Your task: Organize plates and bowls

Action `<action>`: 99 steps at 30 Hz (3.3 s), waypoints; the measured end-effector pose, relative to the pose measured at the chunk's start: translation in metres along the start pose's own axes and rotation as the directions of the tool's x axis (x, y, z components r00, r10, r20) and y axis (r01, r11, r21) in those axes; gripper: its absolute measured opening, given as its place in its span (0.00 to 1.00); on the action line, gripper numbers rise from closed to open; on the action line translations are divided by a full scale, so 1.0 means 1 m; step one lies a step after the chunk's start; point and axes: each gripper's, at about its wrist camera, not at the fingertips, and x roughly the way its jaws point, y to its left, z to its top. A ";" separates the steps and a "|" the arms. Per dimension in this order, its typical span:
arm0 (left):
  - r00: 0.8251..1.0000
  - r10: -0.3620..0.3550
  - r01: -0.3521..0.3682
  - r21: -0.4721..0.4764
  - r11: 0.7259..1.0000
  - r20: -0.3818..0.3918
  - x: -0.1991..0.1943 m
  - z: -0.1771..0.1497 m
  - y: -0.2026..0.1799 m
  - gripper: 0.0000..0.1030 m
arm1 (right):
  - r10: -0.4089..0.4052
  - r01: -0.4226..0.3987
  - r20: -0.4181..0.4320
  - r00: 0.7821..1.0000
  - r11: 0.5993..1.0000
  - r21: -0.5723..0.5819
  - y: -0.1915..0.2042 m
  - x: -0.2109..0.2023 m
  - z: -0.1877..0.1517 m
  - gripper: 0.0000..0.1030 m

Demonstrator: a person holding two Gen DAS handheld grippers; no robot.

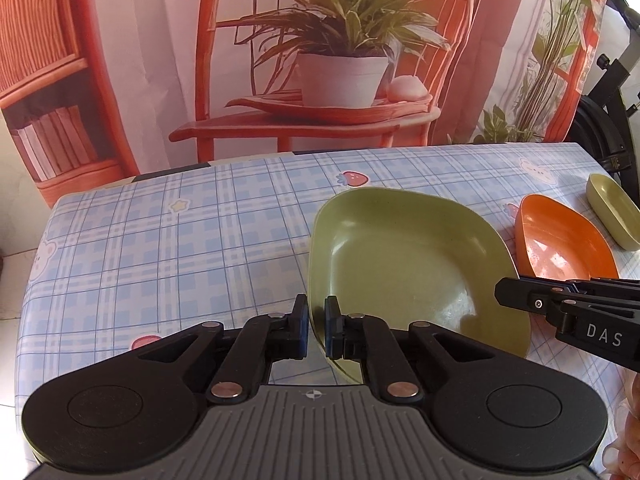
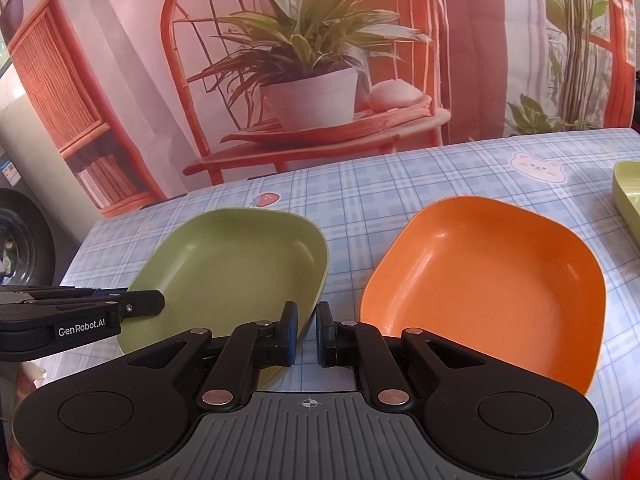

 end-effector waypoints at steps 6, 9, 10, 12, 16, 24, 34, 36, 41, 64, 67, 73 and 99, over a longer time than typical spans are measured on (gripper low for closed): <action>1.000 -0.007 0.007 0.031 1.000 0.021 -0.026 -0.001 -0.011 0.08 | 0.016 -0.018 0.050 0.999 0.999 0.034 0.000 -0.032 -0.010 0.08; 1.000 -0.012 0.011 0.056 0.998 0.023 -0.037 0.000 -0.021 0.08 | 0.022 -0.026 0.083 0.996 0.999 0.046 -0.003 -0.048 -0.016 0.08; 1.000 -0.010 0.009 0.067 0.998 0.024 -0.040 0.000 -0.026 0.08 | 0.024 -0.029 0.089 0.996 0.998 0.053 -0.006 -0.054 -0.018 0.08; 1.000 -0.006 0.004 0.087 0.996 0.026 -0.044 0.002 -0.035 0.08 | 0.022 -0.029 0.096 0.995 0.997 0.067 -0.011 -0.062 -0.021 0.08; 0.999 -0.007 0.003 0.115 0.993 0.032 -0.048 0.006 -0.053 0.09 | 0.018 -0.032 0.136 0.991 0.995 0.100 -0.026 -0.079 -0.022 0.08; 0.999 -0.036 0.033 0.181 0.983 0.013 -0.037 0.017 -0.091 0.10 | -0.009 -0.029 0.184 0.983 0.980 0.199 -0.068 -0.101 -0.025 0.08; 0.995 -0.098 0.102 0.212 0.972 -0.029 -0.001 0.041 -0.129 0.11 | -0.078 0.004 0.217 0.973 0.947 0.321 -0.120 -0.109 -0.032 0.10; 0.994 -0.101 0.105 0.233 0.967 -0.029 0.005 0.045 -0.138 0.11 | -0.088 0.010 0.215 0.973 0.940 0.342 -0.128 -0.107 -0.031 0.10; 0.994 -0.106 0.112 0.245 0.963 -0.035 0.018 0.047 -0.148 0.11 | -0.120 0.033 0.207 0.971 0.924 0.380 -0.141 -0.104 -0.030 0.10; 0.997 -0.078 0.078 0.250 0.965 -0.012 0.034 0.041 -0.145 0.11 | -0.151 0.083 0.145 0.978 0.915 0.394 -0.148 -0.079 -0.020 0.09; 0.997 -0.073 0.073 0.253 0.965 -0.011 0.035 0.039 -0.144 0.12 | -0.153 0.088 0.142 0.978 0.918 0.387 -0.147 -0.078 -0.020 0.08; 0.998 -0.063 0.065 0.271 0.960 -0.015 0.036 0.035 -0.145 0.12 | -0.153 0.086 0.149 0.977 0.921 0.380 -0.147 -0.081 -0.020 0.11; 0.998 -0.060 0.061 0.232 0.971 -0.014 0.020 0.024 -0.142 0.12 | -0.129 0.067 0.145 0.981 0.927 0.369 -0.144 -0.091 -0.027 0.00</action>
